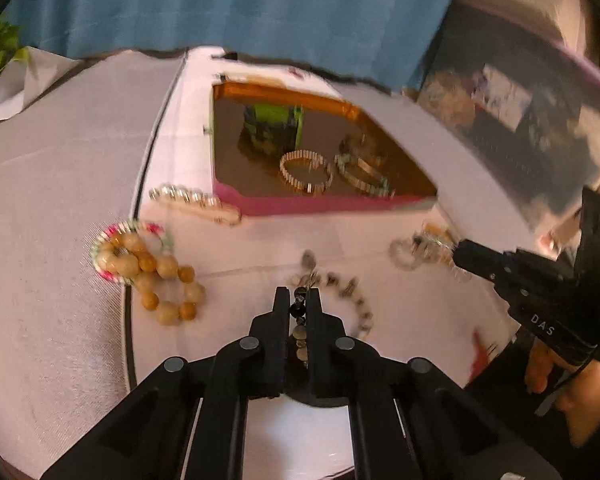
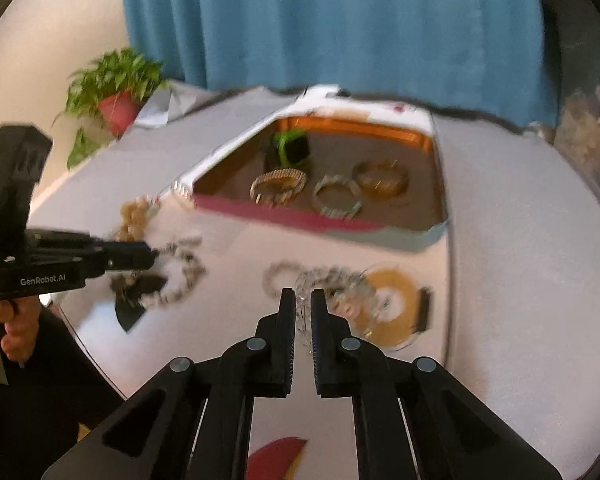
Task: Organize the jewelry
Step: 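Lift the black-and-white bracelet with the left gripper while the right gripper lifts the crystal bracelet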
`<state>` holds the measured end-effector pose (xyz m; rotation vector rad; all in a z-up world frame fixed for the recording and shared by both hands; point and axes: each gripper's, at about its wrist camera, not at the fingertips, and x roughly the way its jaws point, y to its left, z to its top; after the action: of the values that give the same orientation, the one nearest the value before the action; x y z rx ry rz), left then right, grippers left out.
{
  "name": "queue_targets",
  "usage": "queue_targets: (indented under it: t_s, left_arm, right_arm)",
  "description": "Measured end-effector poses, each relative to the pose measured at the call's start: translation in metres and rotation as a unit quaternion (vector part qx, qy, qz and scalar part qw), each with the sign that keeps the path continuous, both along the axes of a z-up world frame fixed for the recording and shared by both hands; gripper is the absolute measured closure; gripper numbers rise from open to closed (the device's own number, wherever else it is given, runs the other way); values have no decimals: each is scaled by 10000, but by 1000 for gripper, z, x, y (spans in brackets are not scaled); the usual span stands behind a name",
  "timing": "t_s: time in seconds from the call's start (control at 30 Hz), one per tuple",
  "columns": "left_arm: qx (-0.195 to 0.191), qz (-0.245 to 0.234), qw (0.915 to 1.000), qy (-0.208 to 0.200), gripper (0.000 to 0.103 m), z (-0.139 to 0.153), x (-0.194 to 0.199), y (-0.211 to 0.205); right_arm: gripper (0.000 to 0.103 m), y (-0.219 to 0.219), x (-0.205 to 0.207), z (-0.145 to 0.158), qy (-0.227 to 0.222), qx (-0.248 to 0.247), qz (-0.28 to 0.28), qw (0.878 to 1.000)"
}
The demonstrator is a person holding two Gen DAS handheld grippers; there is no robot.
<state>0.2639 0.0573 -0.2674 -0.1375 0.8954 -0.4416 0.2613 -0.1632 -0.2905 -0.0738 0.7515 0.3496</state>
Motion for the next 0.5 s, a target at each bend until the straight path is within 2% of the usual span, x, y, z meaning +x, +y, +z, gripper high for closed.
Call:
queue_targets:
  t_s: [0.1,0.27,0.4,0.5]
  left_arm:
    - [-90,136,9997,-195,98,18,-10,-3]
    - [-105,144,9995,-276,98,34,-25,-12]
    - [397,279,9984,-289,98,42,-36,-22]
    - [524,348,9977,-267,98,48,-45,-25]
  right_arm:
    - [95,-12,-3,18,-69,291,-146,9994]
    - [95,-15,-19,45,-245,267,-204,9991]
    - [95,-12,-35,68,-398,191,-165,9989]
    - [95,-7,-49,86,-541,127,-140,9984]
